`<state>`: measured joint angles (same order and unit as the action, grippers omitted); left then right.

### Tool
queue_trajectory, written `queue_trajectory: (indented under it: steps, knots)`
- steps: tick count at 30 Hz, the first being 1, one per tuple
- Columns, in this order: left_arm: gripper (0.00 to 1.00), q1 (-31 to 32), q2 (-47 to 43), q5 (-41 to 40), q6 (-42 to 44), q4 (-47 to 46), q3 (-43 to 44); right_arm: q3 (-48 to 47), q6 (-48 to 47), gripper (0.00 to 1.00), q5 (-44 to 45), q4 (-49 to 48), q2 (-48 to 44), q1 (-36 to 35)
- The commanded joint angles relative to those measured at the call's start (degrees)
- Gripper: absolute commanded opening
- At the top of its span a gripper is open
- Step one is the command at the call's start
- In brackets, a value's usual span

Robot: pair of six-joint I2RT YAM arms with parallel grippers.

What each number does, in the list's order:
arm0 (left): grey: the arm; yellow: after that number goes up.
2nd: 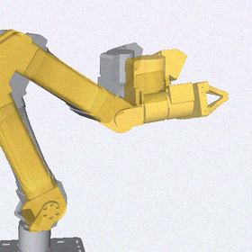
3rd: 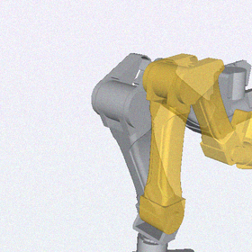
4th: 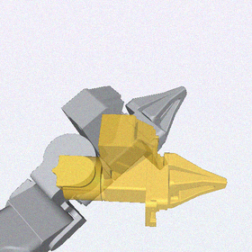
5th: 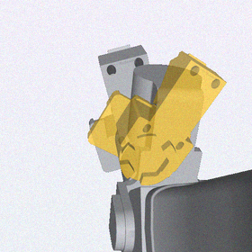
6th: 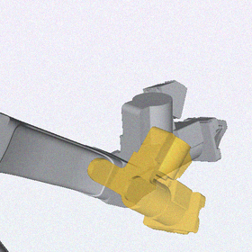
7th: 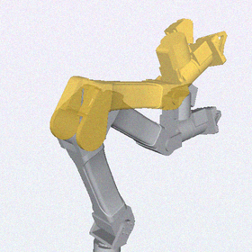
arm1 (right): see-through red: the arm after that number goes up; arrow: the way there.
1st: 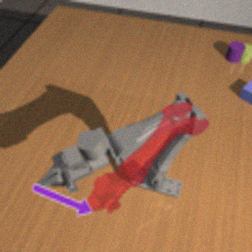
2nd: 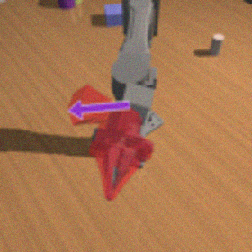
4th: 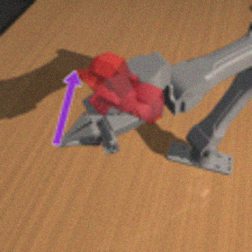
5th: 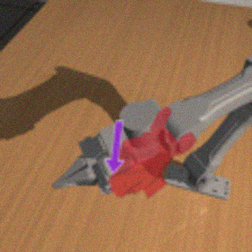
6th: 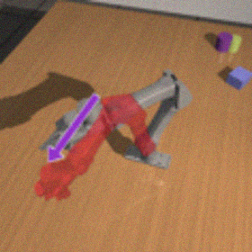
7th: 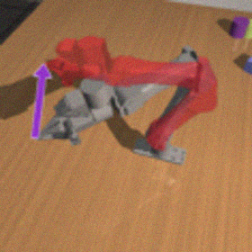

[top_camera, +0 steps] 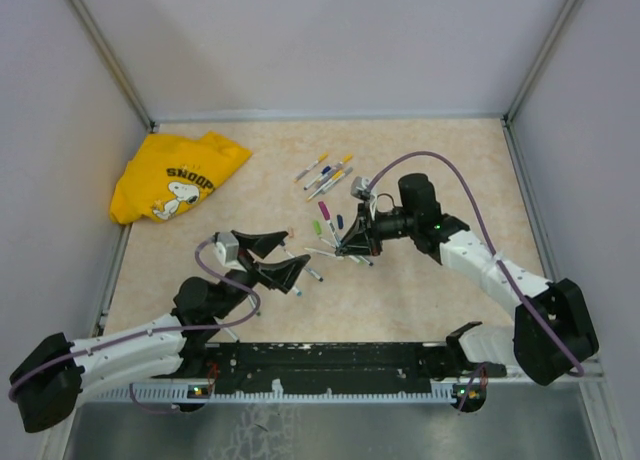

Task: Open the pen caps
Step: Open the pen cap from the pen.

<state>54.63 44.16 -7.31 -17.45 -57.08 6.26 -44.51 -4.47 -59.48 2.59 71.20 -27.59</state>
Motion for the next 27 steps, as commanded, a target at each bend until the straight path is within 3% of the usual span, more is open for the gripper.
queue_trajectory:
  steps: [1, 6, 9, 13, 16, 22, 27]
  knots:
    - [0.99, 0.0, -0.5, 3.2, 2.0, -3.2, 0.0, -3.6, -1.4, 0.00, -1.7, -0.9, 0.5, 0.4]
    - [0.99, -2.1, 0.0, 6.9, 1.3, 1.7, 2.3, -3.6, -1.5, 0.00, -2.0, -0.7, 0.5, 0.4]
    - [0.99, -8.4, 1.4, 14.4, -3.8, 0.0, 2.5, -3.7, -1.5, 0.00, -2.1, -0.6, 0.7, 0.4]
    - [0.99, -19.1, 5.2, 27.7, -14.6, -9.5, 0.6, -3.7, -1.6, 0.00, -2.2, -0.6, 0.7, 0.4]
    - [0.99, -23.6, 10.0, 33.9, -21.3, -17.4, 0.0, -3.8, -1.7, 0.00, -2.2, -0.4, 0.7, 0.4]
    - [0.99, -26.4, 20.5, 40.1, -28.8, -32.3, 1.5, -3.9, -1.8, 0.00, -2.8, -0.1, 0.7, 0.4]
    - [0.99, -26.7, 26.3, 42.8, -30.2, -35.3, 5.1, -4.0, -1.9, 0.00, -3.4, 0.1, 0.8, 0.4]
